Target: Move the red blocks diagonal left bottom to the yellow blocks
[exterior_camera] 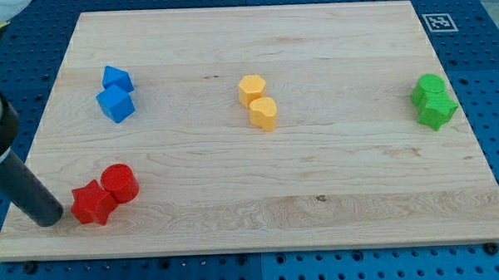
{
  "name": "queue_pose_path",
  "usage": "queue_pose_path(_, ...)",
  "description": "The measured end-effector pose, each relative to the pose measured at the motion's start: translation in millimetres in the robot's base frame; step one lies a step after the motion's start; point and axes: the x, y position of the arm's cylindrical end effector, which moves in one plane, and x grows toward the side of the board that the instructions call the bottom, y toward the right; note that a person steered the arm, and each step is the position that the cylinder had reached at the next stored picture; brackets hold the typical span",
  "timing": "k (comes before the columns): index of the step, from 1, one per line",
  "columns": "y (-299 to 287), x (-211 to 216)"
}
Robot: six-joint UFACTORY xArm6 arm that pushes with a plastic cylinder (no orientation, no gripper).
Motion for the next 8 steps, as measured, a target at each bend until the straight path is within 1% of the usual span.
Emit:
queue_pose_path(3,78.8,0.5)
queue_pose_path(5,115.1,0.5)
queue_pose_path(6,143.4,-0.7)
queue_pose_path(7,163.2,-7.5)
queue_pose_path(8,167.9,-8.4)
